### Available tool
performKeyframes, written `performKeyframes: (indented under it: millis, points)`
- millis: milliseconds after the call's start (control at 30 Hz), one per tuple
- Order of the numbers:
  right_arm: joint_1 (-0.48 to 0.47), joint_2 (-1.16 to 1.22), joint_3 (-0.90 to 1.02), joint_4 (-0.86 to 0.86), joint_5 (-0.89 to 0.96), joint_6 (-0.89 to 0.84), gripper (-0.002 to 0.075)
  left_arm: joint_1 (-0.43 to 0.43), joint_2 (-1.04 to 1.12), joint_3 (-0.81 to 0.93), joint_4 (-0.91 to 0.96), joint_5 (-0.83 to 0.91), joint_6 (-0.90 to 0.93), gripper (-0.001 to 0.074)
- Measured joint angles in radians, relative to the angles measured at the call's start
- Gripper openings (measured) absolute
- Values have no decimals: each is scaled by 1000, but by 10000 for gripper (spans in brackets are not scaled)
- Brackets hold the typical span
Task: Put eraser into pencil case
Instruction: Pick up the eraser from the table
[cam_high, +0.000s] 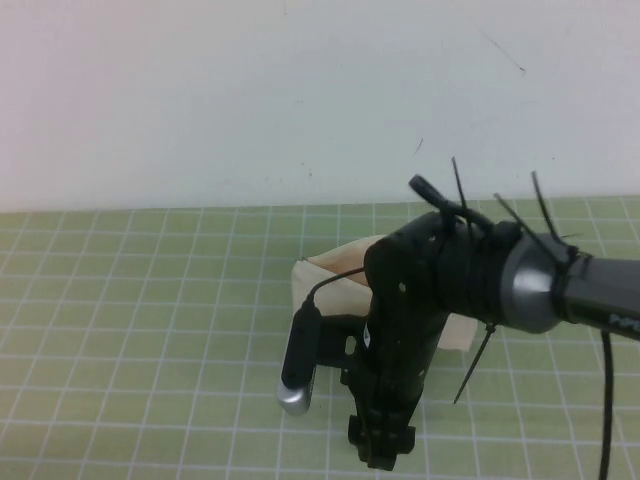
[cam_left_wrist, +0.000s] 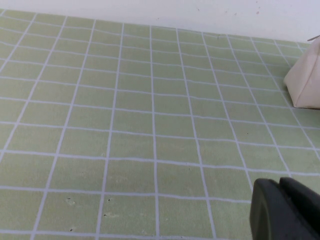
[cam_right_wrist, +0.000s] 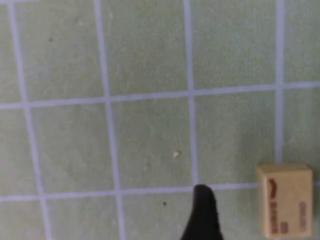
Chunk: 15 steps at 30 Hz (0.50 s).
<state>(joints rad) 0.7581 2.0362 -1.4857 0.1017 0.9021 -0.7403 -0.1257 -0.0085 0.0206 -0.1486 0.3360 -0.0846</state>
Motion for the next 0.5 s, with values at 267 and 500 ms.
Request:
performKeyframes:
  millis: [267,500]
  points:
    - [-4,48,0,-48,-53,42,520,0,0,0,0,0,0,-1]
    - [-46,76,-2,-59,-55,90,469,0,0,0,0,0,0,-1]
